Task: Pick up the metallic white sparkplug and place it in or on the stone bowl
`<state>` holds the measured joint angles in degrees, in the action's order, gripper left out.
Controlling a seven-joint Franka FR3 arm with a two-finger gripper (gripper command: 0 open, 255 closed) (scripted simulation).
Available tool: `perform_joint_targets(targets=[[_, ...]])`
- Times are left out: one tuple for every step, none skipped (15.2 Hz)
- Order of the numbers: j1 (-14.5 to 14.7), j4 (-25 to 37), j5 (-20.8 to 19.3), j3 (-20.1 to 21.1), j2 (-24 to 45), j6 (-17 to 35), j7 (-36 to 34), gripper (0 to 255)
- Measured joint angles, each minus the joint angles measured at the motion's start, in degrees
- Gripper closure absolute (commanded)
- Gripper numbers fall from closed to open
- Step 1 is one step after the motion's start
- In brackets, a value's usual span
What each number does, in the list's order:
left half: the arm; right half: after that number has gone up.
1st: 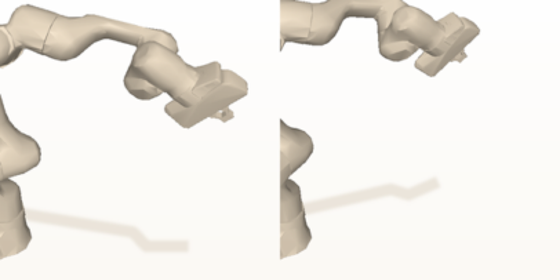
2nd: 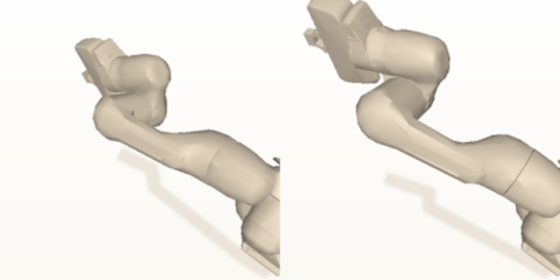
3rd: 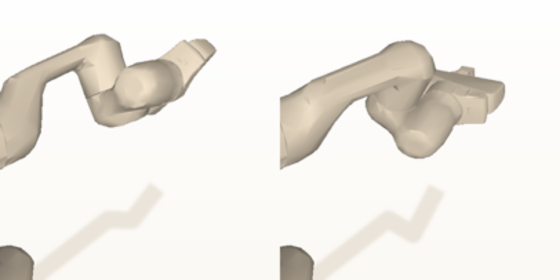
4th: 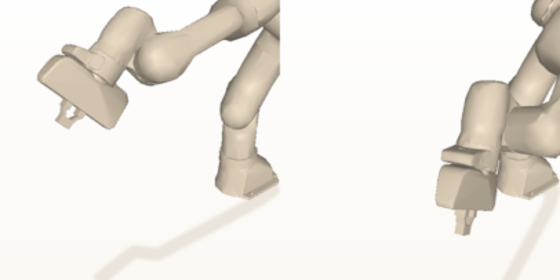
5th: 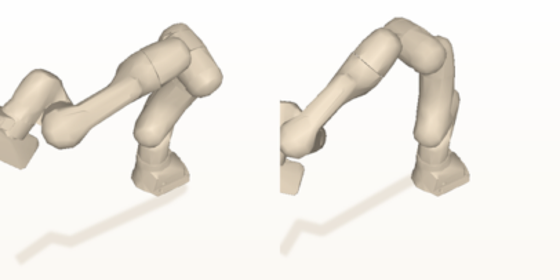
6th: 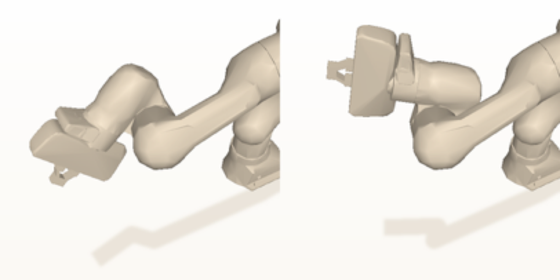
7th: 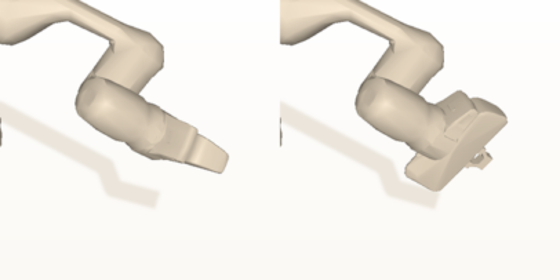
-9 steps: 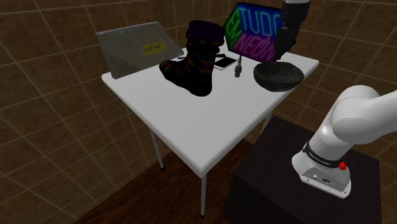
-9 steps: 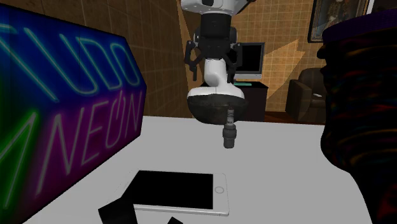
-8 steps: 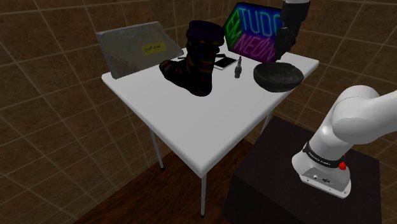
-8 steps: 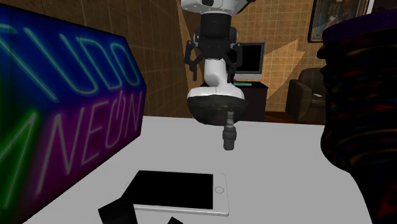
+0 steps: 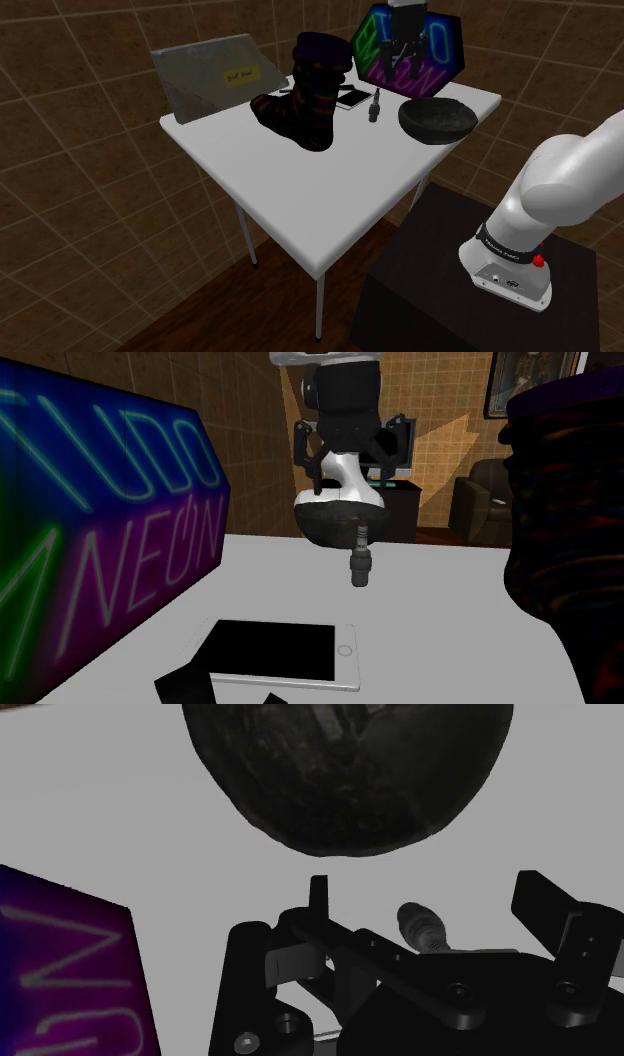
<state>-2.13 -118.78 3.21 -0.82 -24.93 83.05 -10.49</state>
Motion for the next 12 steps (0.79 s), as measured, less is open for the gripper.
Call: perform_joint_targets(targets=[[-0.2,2.2,1.0,-0.1,2.9,-0.4,-1.2,0],[-0.4,4.4,1.9,-0.3,5.9,-0.7,-2.4,0],[-0.5,7.0,3.0,-0.4,8.9,-1.4,-3.8,0],[-0.8,9.1,3.9,-0.7,11.5,-1.9,-4.8,0],[-0.9,10.4,4.5,-0.8,13.3,-2.1,-5.5,0],[-0.9,10.5,4.8,-0.9,14.0,-1.8,-5.8,0],[-0.9,10.0,5.0,-0.8,14.3,-1.2,-6.0,0],[-0.9,9.5,5.1,-0.8,14.3,-0.8,-6.1,0],[-0.9,8.6,5.1,-0.8,14.1,-0.1,-6.0,0],[-0.9,7.8,5.2,-0.7,13.9,0.5,-6.1,0],[-0.8,6.8,5.2,-0.7,13.7,1.4,-6.1,0],[-0.7,5.7,5.3,-0.5,13.5,2.3,-6.2,0]])
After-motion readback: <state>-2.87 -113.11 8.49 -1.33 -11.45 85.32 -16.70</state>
